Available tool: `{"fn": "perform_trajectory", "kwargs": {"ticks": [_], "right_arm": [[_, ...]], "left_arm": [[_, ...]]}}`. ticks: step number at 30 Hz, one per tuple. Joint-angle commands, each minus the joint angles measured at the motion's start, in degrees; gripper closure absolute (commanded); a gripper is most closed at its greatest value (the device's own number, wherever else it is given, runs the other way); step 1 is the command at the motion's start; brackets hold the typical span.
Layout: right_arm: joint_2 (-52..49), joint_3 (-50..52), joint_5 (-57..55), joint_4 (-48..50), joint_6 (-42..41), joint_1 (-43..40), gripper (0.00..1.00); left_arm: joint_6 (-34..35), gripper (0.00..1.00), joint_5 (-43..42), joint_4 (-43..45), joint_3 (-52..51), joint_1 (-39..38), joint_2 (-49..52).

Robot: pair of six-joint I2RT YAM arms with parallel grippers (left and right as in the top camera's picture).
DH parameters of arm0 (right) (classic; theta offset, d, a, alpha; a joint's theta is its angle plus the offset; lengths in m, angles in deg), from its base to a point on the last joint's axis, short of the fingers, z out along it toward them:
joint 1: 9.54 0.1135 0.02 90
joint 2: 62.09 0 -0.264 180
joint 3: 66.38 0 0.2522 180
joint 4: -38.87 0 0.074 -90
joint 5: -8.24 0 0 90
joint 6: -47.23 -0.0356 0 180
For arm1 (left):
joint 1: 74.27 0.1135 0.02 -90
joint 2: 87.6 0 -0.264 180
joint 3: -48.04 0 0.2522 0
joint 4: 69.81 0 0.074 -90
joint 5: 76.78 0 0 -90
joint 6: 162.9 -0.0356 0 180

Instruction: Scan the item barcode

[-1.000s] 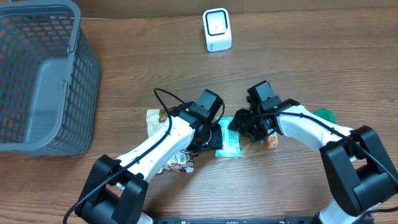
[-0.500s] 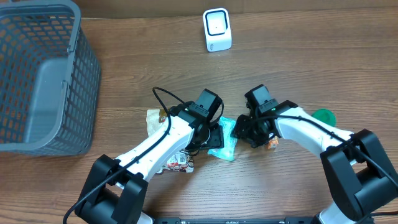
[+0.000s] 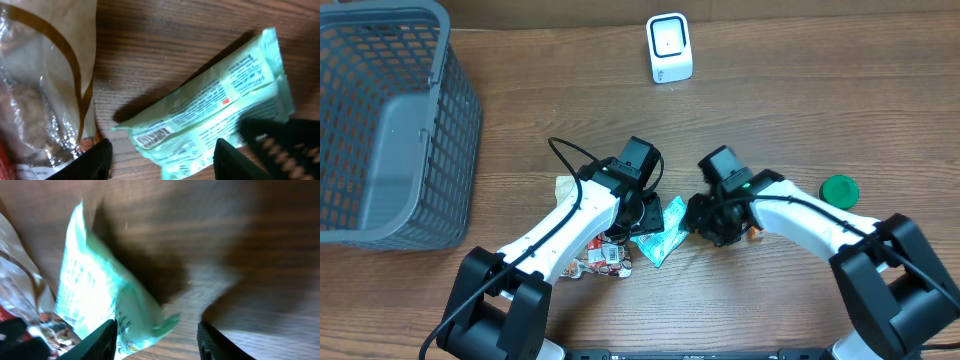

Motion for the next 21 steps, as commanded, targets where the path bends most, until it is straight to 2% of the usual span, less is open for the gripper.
{"fn": "perform_trajectory", "kwargs": {"ticks": [1,5,10,21], "right_arm": [[2.60,-2.16,2.05,0.42,0.63,-2.56,0.46],[2.40,-1.95,2.36,0.57,0.63,-2.93,0.43],[1.90,-1.62,2.23,0.76,0.61,-2.10,0.37],[-1.05,1.40,1.92,6.47,-2.93,-0.55,0.38]], "left_arm": [[-1.73,0.45,0.66,-0.96,-0.31,0.13,0.52],[-1.62,0.48,0.72,-1.09,-1.64,-0.90,0.52],[-0.94,0.54,0.70,3.43,-5.07,-1.20,0.52],[-0.79,0.61,0.59,4.79,-5.70,-1.20,0.96]]}}
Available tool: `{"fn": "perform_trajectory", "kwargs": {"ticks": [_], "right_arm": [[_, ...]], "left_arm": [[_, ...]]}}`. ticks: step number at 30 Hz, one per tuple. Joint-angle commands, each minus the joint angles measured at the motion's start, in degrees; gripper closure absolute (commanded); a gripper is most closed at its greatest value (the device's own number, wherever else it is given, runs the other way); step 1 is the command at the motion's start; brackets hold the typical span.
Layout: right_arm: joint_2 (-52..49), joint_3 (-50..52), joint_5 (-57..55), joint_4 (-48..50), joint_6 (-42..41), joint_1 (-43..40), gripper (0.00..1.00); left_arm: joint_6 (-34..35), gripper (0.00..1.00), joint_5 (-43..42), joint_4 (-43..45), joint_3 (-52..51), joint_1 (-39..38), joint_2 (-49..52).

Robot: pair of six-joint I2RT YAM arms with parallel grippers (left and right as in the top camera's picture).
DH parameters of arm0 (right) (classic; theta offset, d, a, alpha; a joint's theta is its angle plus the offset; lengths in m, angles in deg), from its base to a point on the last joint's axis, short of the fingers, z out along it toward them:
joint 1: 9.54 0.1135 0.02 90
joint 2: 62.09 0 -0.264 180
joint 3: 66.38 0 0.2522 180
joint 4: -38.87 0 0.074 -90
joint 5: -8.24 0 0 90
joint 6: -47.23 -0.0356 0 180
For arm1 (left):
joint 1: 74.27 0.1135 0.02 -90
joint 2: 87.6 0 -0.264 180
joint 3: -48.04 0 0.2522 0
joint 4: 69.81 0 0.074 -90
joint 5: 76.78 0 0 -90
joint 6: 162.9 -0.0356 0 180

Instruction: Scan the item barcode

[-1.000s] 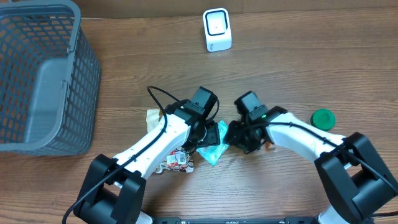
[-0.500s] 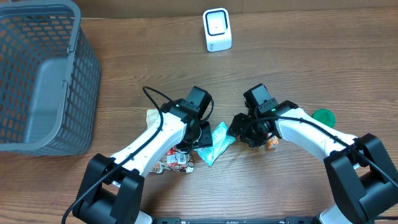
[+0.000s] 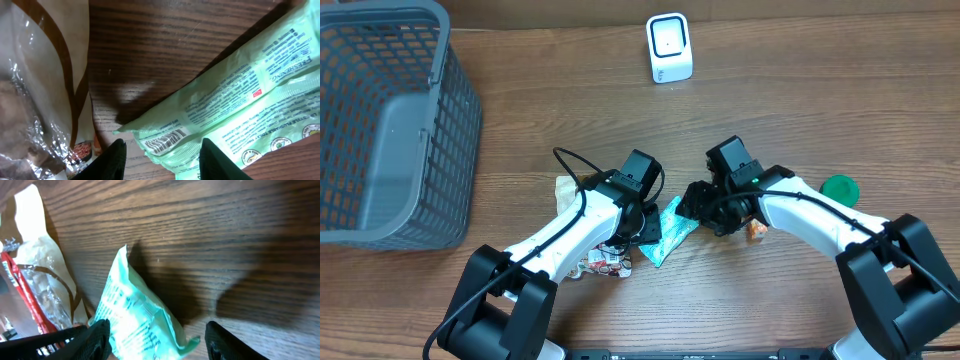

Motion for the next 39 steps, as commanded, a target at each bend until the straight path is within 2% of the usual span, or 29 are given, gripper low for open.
{"fn": "perform_trajectory", "kwargs": {"ticks": [1,3,6,10,17,22,25,36,39], "right_arm": [[-1.44,1.29,0.04,1.31,-2.38,1.31,0.38],[-1.53,1.51,-0.13,1.88,-3.72,1.90,0.39],[-1.53,1.68,-0.15,2.58,-3.89,2.64,0.47],[-1.53,1.90,-1.73,2.93,-6.45,3.21,0.47],[-1.53,6.19,-1.57,9.33,-8.37,3.21,0.63],[-1.53,6.86,-0.42,11.13,-7.48,3.21,0.79],[-1.53,6.86,0.17,10.73,-7.48,3.21,0.79],[-1.53,6.86,0.55,9.46,-7.45,3.13,0.79],[-1.51,6.86,0.57,9.35,-7.41,2.82,0.96]], "left_arm": [[-0.22,0.61,0.39,0.17,-0.57,-0.22,1.20],[-0.22,0.60,0.39,0.31,-0.57,-0.22,1.75],[-0.24,0.60,0.07,0.59,-0.57,-0.20,2.19],[-0.24,0.60,-0.02,0.76,-0.57,-0.20,2.25],[-0.26,0.60,-0.02,0.74,-0.57,-0.20,2.25],[-0.26,0.59,-0.04,0.76,-0.57,-0.20,2.25],[-0.28,0.55,-0.02,0.72,-0.57,-0.20,2.25],[-0.52,0.48,-0.59,0.90,-0.42,-0.20,2.12],[-0.74,0.42,-0.63,0.35,0.63,-0.20,1.70]]}}
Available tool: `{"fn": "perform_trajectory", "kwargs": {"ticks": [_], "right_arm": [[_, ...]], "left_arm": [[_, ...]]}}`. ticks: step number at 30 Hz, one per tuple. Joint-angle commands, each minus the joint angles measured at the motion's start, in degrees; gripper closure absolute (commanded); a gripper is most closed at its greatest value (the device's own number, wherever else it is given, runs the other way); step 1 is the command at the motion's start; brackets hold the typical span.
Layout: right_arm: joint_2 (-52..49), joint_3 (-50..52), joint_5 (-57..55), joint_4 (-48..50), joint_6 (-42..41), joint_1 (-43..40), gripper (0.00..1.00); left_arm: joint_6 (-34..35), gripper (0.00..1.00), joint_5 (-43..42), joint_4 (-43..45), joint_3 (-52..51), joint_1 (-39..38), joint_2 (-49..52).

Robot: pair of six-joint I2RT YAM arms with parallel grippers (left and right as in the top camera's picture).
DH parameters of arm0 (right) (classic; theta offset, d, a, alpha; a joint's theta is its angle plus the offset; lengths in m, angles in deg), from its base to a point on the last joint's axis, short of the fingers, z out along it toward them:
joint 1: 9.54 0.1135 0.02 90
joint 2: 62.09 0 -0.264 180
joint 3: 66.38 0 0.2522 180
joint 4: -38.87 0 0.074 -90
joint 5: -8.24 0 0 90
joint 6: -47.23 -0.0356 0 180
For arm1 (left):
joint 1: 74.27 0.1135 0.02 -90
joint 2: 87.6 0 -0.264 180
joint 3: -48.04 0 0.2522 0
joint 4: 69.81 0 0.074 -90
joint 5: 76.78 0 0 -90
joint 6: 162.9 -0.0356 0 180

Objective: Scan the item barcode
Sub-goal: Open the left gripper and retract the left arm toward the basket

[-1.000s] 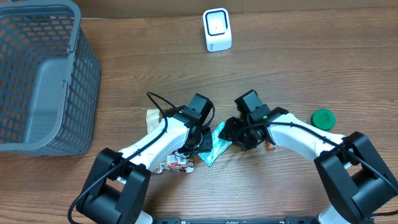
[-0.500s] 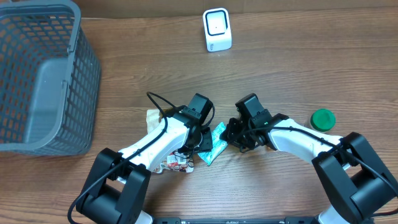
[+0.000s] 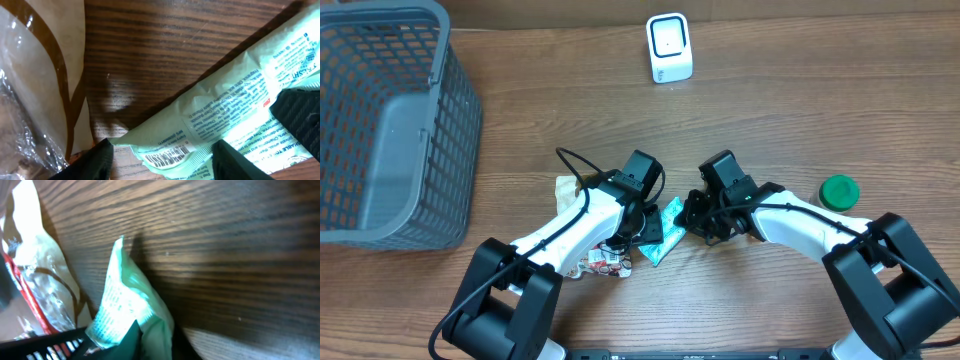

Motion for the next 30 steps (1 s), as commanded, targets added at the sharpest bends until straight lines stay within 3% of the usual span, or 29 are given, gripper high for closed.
{"fn": "perform_trajectory", "kwargs": {"ticks": [1,8,17,22,30], "right_arm": [[-0.74,1.40,-0.35,-1.31,0.39,-0.09,0.96],[-0.72,1.18,3.34,-1.25,8.02,-1.99,0.96],[3.04,-1.46,4.66,-1.07,10.73,-3.10,0.96],[6.45,-1.64,3.13,-1.09,13.16,-3.10,0.96],[6.82,-1.62,2.97,-1.66,13.55,-3.08,0.96]], "left_arm": [[-0.50,0.40,0.24,-0.42,1.40,-0.15,-0.42],[-1.86,0.33,7.74,-6.49,11.85,1.33,-5.77],[-6.80,0.22,13.77,-15.06,27.67,6.82,-9.84],[-11.67,0.08,17.44,-16.85,29.29,12.61,-9.84],[-12.07,0.01,18.32,-19.17,29.18,21.11,-9.81]]}}
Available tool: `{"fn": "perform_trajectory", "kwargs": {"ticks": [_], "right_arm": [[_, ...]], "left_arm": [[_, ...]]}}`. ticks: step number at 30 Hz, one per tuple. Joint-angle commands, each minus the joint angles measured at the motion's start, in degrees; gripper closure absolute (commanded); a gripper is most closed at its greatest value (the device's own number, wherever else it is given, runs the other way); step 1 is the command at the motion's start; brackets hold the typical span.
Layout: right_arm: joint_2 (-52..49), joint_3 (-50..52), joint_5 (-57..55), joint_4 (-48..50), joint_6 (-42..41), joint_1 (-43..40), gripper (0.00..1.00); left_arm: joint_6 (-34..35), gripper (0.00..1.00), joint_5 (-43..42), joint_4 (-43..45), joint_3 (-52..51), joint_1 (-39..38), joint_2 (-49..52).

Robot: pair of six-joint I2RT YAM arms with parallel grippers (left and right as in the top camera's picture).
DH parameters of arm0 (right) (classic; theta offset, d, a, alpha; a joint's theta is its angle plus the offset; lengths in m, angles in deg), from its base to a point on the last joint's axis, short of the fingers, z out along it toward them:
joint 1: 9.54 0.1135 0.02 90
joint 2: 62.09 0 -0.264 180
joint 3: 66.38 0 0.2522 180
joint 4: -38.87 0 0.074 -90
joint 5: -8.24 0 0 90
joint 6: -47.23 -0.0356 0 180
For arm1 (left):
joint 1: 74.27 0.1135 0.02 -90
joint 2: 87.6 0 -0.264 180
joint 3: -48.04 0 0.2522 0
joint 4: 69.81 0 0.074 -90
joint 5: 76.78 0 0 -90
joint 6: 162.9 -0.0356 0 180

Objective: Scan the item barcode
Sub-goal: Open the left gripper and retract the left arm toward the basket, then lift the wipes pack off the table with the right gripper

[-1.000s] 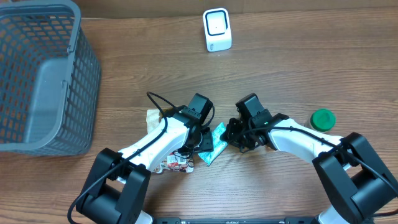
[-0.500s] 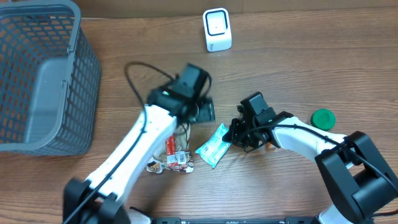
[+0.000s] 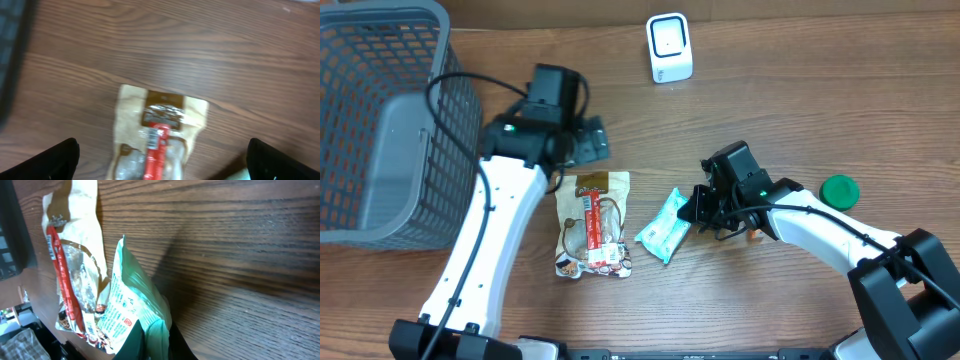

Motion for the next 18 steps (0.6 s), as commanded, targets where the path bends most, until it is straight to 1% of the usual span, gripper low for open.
{"fn": "perform_trajectory", "kwargs": {"ticks": [1,5,18], "right_arm": [[1.49,-1.49,-0.28,0.17,1.14,-0.20,0.96],[1.49,-1.49,-0.28,0.09,1.11,-0.04,0.96],[1.49,-1.49,-0.28,0.15,1.09,-0.04,0.96]], "left_arm": [[-1.51,0.00,1.73,-0.50,0.63,2.80,-0.26],[-1.51,0.00,1.75,-1.25,0.48,4.96,-0.28],[-1.51,0.00,1.73,-1.20,0.48,4.96,-0.28]]}}
